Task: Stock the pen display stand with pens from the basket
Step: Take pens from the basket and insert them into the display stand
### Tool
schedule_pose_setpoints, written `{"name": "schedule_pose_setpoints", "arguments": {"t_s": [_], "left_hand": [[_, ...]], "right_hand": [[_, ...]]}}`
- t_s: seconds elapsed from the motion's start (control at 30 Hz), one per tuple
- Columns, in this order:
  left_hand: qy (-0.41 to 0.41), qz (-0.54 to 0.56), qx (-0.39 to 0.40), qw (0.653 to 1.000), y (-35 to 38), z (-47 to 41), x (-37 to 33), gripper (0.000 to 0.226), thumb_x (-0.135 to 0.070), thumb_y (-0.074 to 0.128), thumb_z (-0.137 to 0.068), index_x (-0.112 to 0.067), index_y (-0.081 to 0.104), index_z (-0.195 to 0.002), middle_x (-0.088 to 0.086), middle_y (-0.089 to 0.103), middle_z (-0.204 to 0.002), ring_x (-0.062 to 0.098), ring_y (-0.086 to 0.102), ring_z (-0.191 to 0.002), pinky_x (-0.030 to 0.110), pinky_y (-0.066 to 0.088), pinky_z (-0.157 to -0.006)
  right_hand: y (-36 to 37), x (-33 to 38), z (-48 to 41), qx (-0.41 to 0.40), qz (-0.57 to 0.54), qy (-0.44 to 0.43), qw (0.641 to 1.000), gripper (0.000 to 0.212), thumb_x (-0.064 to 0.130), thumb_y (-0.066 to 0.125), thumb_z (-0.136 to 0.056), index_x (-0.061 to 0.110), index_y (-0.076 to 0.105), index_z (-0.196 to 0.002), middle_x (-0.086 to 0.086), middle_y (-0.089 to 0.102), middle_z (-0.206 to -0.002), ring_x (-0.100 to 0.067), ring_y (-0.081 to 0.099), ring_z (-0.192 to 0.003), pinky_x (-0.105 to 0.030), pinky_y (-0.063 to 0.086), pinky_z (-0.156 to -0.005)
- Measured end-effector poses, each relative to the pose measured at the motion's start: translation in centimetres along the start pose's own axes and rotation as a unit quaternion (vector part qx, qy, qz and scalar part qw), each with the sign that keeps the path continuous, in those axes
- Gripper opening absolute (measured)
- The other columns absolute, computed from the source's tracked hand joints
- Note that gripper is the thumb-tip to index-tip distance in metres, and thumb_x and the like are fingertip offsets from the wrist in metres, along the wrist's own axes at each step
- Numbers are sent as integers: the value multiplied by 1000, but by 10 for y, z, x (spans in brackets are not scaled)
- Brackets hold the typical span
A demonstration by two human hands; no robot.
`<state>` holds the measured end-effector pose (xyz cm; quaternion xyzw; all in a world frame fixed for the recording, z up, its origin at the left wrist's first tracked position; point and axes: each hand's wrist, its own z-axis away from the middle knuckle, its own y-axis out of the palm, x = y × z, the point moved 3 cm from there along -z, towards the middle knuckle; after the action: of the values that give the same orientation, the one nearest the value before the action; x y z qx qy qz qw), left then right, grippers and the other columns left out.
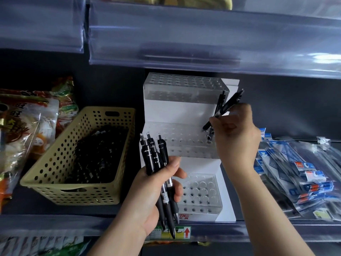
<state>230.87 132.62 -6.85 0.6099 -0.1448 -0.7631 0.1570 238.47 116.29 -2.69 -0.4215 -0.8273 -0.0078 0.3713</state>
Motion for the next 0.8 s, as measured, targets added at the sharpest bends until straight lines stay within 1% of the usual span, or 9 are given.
{"name": "schedule_pose_setpoints", "arguments": {"t_s": [0.13, 0.2, 0.27, 0.4, 0.53, 0.6, 0.67, 0.7, 0.8], "left_hand": [[-2, 7, -3, 1000, -2, 0, 0, 32, -21, 68, -74, -1, 65, -100, 7, 63, -67, 17, 48, -43, 26, 40, -41], [-5, 13, -4, 1000, -3, 0, -1, 32, -20, 68, -74, -2, 65, -100, 7, 63, -67, 17, 48, -43, 26, 39, -41], [-7, 15, -5, 1000, -3, 0, -1, 29, -20, 68, -75, -3, 65, -99, 7, 63, -66, 17, 48, -43, 26, 39, -41], [-4, 12, -7, 1000, -6, 0, -1, 25, -20, 68, -76, -4, 65, -96, 7, 63, -68, 18, 48, -44, 26, 39, -42], [-6, 19, -5, 1000, -8, -1, -1, 30, -20, 68, -75, -4, 65, -100, 7, 63, -68, 17, 48, -44, 27, 40, -41], [-10, 23, -6, 1000, -7, -1, -2, 31, -21, 68, -74, -4, 65, -100, 6, 62, -67, 17, 48, -44, 27, 40, -41], [-12, 25, -6, 1000, -7, -1, -2, 28, -20, 68, -75, -4, 65, -98, 6, 63, -66, 17, 48, -44, 26, 39, -41], [-12, 26, -6, 1000, -8, -1, -2, 27, -20, 68, -76, -5, 66, -98, 6, 63, -67, 17, 48, -44, 26, 39, -42], [-13, 28, -6, 1000, -8, 0, -3, 30, -21, 69, -74, -5, 66, -99, 7, 63, -67, 17, 48, -44, 25, 40, -42]], "right_hand": [[3, 0, -2, 7, 28, -1, 1000, 8, 19, 72, -78, 15, 65, -78, 9, 67, -68, -21, 65, -61, -35, 50, -60], [6, 1, -3, 17, 52, 5, 998, 4, 20, 71, -79, 16, 70, -77, 2, 70, -69, -23, 64, -62, -31, 46, -58], [7, 1, -5, 31, 78, 9, 996, 5, 21, 70, -79, 16, 72, -76, -2, 70, -68, -25, 62, -62, -28, 42, -55], [12, 1, -6, 68, 131, 21, 989, 13, 22, 68, -78, 14, 71, -69, -9, 67, -62, -33, 60, -59, -32, 49, -55], [15, 1, -6, 81, 170, 15, 982, 19, 25, 67, -79, 10, 70, -67, -13, 65, -61, -37, 59, -60, -30, 46, -53], [15, 0, -6, 81, 183, -2, 980, 22, 25, 67, -79, 9, 68, -64, -14, 61, -56, -37, 54, -55, -25, 39, -48], [15, 1, -6, 80, 198, -19, 977, 23, 21, 66, -79, 7, 65, -60, -13, 54, -51, -35, 45, -49, -20, 25, -45], [16, 2, -6, 83, 206, -22, 975, 24, 20, 65, -79, 7, 63, -60, -12, 50, -50, -34, 41, -49, -19, 21, -45], [16, 4, -6, 89, 225, -27, 970, 24, 19, 64, -79, 7, 61, -58, -10, 42, -49, -31, 37, -48, -19, 16, -47]]}}
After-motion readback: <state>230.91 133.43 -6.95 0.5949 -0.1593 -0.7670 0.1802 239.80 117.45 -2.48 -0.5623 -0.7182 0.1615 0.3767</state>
